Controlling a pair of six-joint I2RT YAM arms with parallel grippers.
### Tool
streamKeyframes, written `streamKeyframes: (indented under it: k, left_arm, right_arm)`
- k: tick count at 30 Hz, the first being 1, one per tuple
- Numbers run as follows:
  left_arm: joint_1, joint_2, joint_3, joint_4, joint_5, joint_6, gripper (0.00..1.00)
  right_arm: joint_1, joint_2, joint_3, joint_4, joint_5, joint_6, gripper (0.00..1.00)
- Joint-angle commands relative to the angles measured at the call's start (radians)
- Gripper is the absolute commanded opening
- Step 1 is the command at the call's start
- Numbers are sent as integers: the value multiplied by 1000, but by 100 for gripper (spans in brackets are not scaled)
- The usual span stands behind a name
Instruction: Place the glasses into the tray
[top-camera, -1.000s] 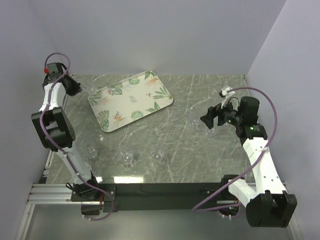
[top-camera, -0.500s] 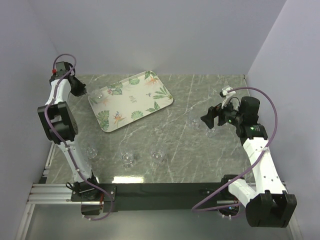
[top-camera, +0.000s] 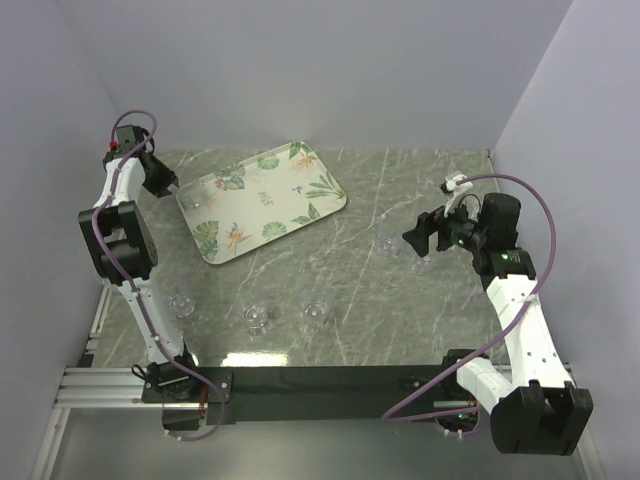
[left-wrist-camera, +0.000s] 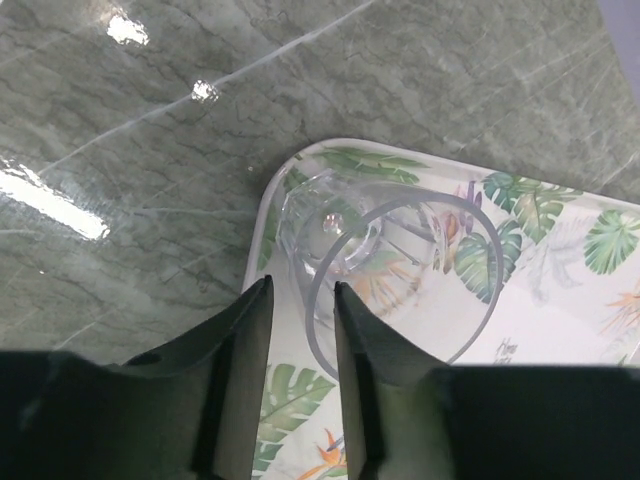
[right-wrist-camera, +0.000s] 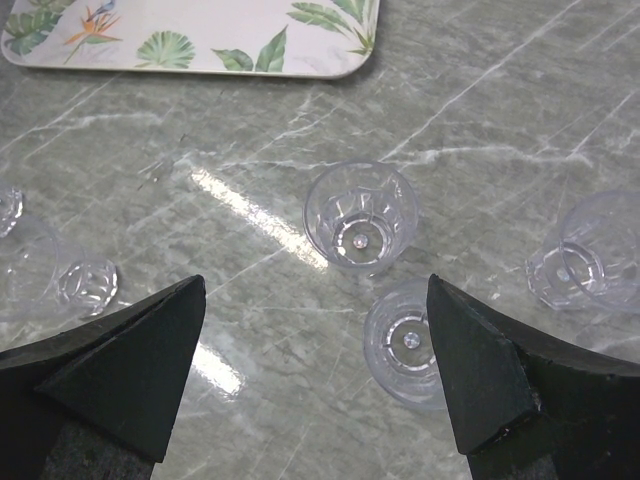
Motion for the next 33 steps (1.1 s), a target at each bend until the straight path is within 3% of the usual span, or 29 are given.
streamKeyframes:
  k: [1, 6, 10, 16, 21, 28, 33]
  left_arm:
    - [-6, -24, 45, 3, 14, 18, 39]
    - [-6, -93, 36, 8, 39, 42, 58]
    - [-5, -271, -112, 78, 28, 70, 70]
    - [-6, -565, -420, 140, -61, 56, 75]
    - [-1, -753, -599, 116, -287, 13, 81]
    - [22, -807, -686, -1, -534, -80, 84]
    - [66, -787, -726, -39, -587, -139, 84]
  right_arm:
    - [-14, -4, 9, 18, 1, -12, 97]
    - [-17, -10, 11, 18, 1, -12, 97]
    - [-18, -12, 11, 16, 1, -13, 97]
    - [-18, -1, 8, 19, -8, -10, 97]
    - [-24, 13, 5, 25, 8, -13, 97]
    - [-35, 33, -11, 39, 21, -19, 97]
    - [-66, 57, -12, 44, 16, -13, 97]
